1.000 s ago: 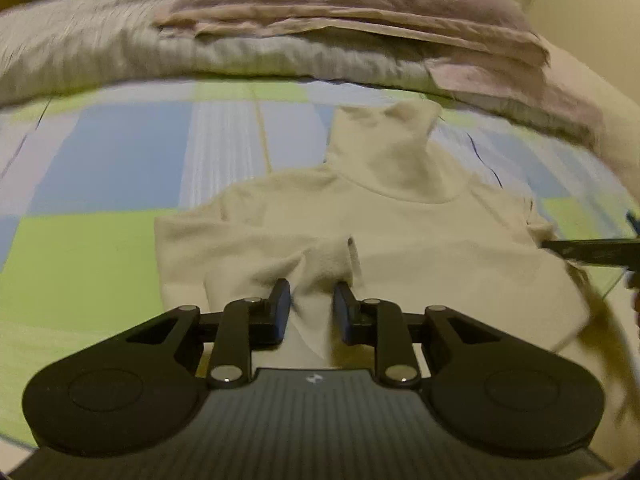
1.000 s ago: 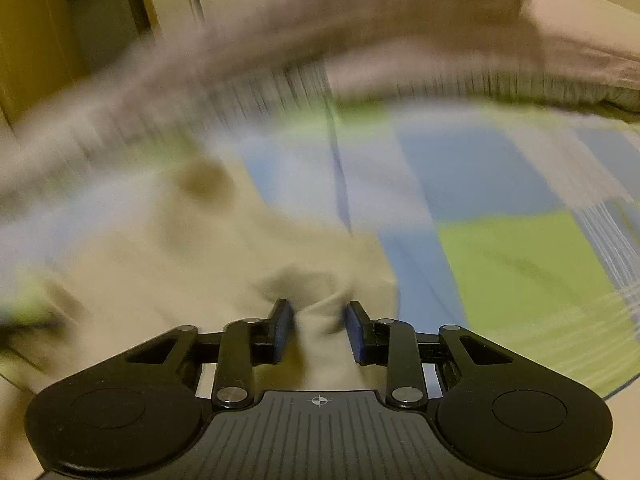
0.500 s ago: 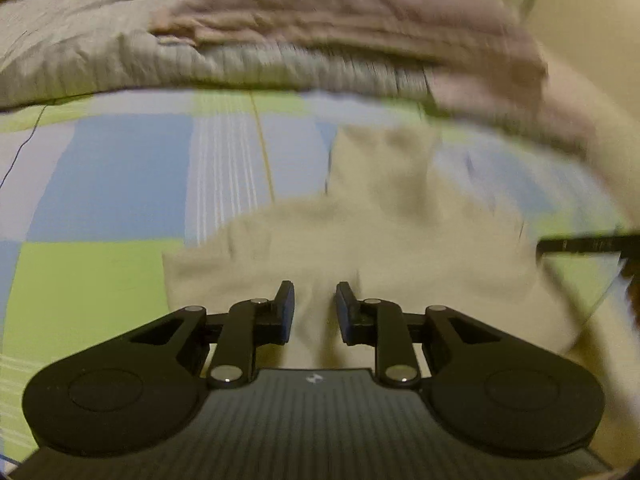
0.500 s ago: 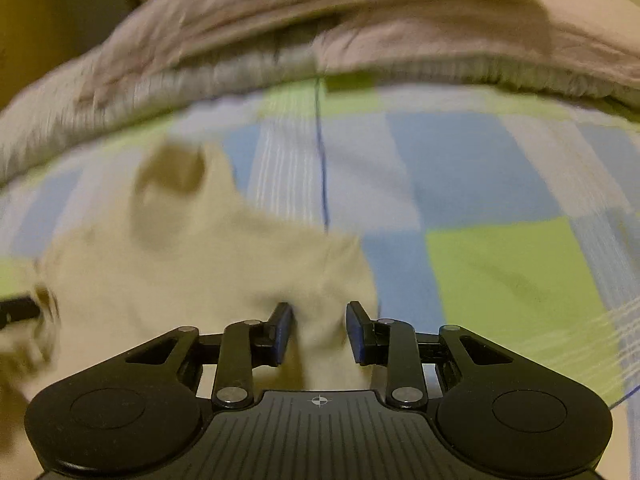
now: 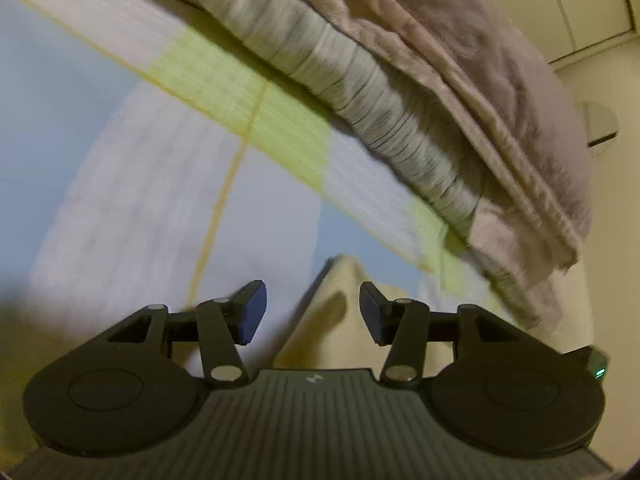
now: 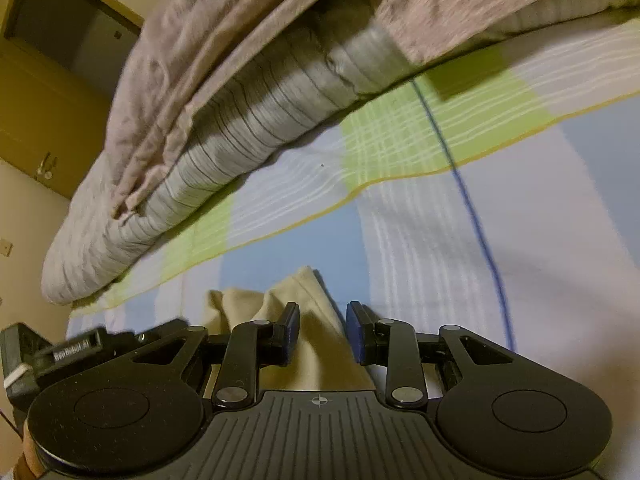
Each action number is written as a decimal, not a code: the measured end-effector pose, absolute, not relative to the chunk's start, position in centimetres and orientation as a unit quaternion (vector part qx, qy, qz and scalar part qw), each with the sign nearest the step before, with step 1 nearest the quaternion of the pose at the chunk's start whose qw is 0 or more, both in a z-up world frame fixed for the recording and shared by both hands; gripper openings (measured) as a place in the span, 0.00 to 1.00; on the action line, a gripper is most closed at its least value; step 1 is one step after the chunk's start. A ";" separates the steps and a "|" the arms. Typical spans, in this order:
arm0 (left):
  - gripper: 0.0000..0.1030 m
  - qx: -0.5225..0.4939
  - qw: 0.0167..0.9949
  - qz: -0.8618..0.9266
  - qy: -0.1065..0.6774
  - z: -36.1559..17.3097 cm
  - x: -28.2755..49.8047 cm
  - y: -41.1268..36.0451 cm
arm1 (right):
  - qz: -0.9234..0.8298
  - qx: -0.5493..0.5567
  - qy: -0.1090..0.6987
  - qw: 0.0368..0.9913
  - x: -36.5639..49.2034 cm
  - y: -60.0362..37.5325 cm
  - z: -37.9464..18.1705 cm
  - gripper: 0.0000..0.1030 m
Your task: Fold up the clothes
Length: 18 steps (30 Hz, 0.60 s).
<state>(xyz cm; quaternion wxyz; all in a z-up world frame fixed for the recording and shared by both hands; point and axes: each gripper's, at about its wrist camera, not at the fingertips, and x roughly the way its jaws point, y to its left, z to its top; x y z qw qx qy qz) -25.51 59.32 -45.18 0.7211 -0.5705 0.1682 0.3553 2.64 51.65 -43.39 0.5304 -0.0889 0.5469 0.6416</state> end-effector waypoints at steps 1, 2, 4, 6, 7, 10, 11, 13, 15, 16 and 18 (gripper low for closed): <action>0.35 -0.573 0.726 0.343 0.165 -45.4 -25.1 59.5 | 0.649 -0.093 0.540 0.527 2.3 51.9 -43.6 0.28; 0.15 -0.573 0.733 0.325 0.169 -45.6 -24.6 59.6 | 0.659 -0.100 0.528 0.527 2.0 52.0 -43.6 0.27; 0.02 -0.564 0.740 0.319 0.180 -45.7 -24.2 59.4 | 0.672 -0.115 0.500 0.534 1.5 51.7 -43.3 0.05; 0.01 -0.556 0.751 0.320 0.160 -45.2 -24.9 58.6 | 0.679 -0.103 0.482 0.545 1.5 50.6 -42.5 0.05; 0.01 -0.549 0.759 0.320 0.142 -44.6 -25.6 57.9 | 0.683 -0.092 0.473 0.549 1.6 49.8 -41.9 0.05; 0.01 -0.509 0.796 0.311 0.102 -42.2 -27.7 54.8 | 0.700 -0.051 0.442 0.558 2.2 46.3 -39.3 0.04; 0.01 -0.492 0.810 0.305 0.094 -41.3 -28.5 53.2 | 0.710 -0.040 0.429 0.557 2.4 44.6 -38.3 0.04; 0.01 -0.462 0.832 0.294 0.093 -39.7 -30.0 49.4 | 0.728 -0.021 0.404 0.553 2.6 41.0 -36.4 0.04; 0.01 -0.442 0.840 0.292 0.117 -39.1 -30.9 44.9 | 0.743 -0.028 0.394 0.540 2.1 36.7 -35.2 0.04; 0.01 -0.437 0.839 0.295 0.137 -39.3 -31.3 42.8 | 0.745 -0.048 0.394 0.536 1.6 34.4 -35.0 0.04; 0.05 -0.435 0.823 0.309 0.194 -40.5 -31.9 38.9 | 0.739 -0.111 0.401 0.530 0.5 30.6 -35.4 0.05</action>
